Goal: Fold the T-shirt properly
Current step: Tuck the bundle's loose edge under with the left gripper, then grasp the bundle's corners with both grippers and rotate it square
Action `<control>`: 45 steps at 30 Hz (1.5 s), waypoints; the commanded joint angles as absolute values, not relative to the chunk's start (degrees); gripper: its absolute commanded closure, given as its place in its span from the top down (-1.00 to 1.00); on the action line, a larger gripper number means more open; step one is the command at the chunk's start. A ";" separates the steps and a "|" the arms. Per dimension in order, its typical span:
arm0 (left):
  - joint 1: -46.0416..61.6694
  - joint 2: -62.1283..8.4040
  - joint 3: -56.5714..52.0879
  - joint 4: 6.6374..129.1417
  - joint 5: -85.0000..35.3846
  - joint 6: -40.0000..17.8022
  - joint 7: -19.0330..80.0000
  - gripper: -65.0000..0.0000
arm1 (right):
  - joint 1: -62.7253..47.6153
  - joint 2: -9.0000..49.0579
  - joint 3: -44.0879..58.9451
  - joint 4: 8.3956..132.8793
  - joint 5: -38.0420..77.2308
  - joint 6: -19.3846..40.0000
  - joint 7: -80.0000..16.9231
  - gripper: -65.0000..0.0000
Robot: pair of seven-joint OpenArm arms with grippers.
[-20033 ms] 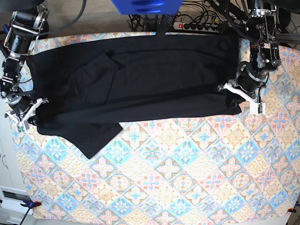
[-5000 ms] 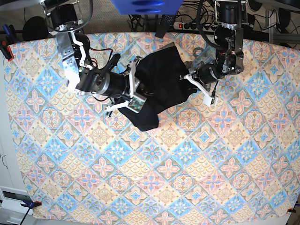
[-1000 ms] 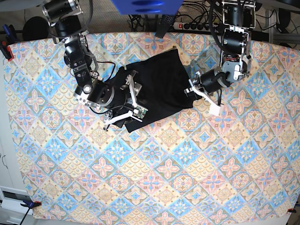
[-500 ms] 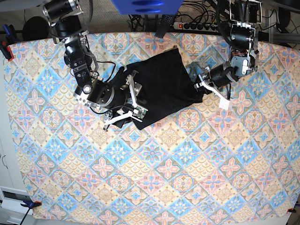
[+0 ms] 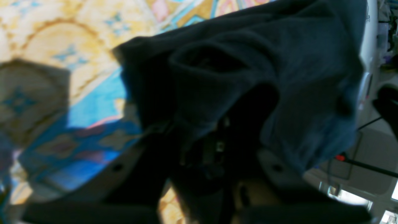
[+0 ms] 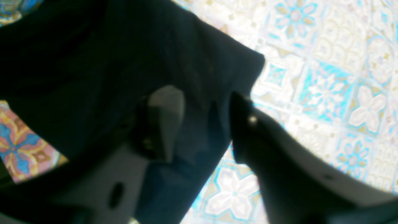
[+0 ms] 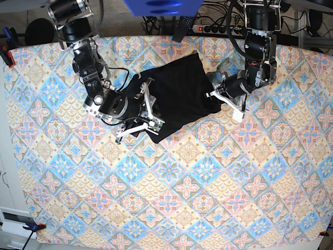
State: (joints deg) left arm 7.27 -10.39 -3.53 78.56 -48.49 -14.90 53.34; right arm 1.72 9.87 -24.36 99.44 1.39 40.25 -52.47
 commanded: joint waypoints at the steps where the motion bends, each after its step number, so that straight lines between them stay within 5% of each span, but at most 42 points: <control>1: 6.73 -10.77 -3.65 79.34 -49.45 -15.43 53.23 -0.63 | 2.68 9.98 -24.22 99.21 1.63 40.00 -51.47 -0.45; 6: 7.60 -10.95 -4.00 79.34 -49.45 -15.43 53.23 -0.33 | 2.68 9.89 -24.48 90.15 1.63 40.00 -51.38 -1.00; 13: 8.13 -11.03 -4.09 79.43 -49.45 -15.43 52.79 -0.28 | 4.44 9.89 -24.48 79.52 1.63 40.00 -44.18 -0.99; 19: 8.31 -12.35 -4.79 80.84 -49.98 -15.34 52.79 -0.28 | 4.26 10.07 -24.57 82.15 1.63 40.00 -43.47 -0.99; 27: 16.04 -14.46 -13.32 94.11 -49.89 -15.43 53.32 -0.28 | 3.12 10.15 -24.31 94.99 1.63 40.00 -43.91 -0.99; 37: 26.07 -14.55 -8.57 110.11 -49.89 -15.43 53.32 -0.28 | 9.19 9.80 -24.22 86.46 1.71 40.00 -43.47 -0.99; 45: 24.13 -12.70 1.10 108.62 -49.36 -15.34 53.05 -0.74 | 17.01 9.80 -24.22 77.67 1.71 40.00 -40.75 -0.99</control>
State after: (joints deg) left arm 24.67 -12.53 1.13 107.68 -48.34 -14.87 53.82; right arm 15.25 9.67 -24.40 76.69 1.19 40.21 -41.71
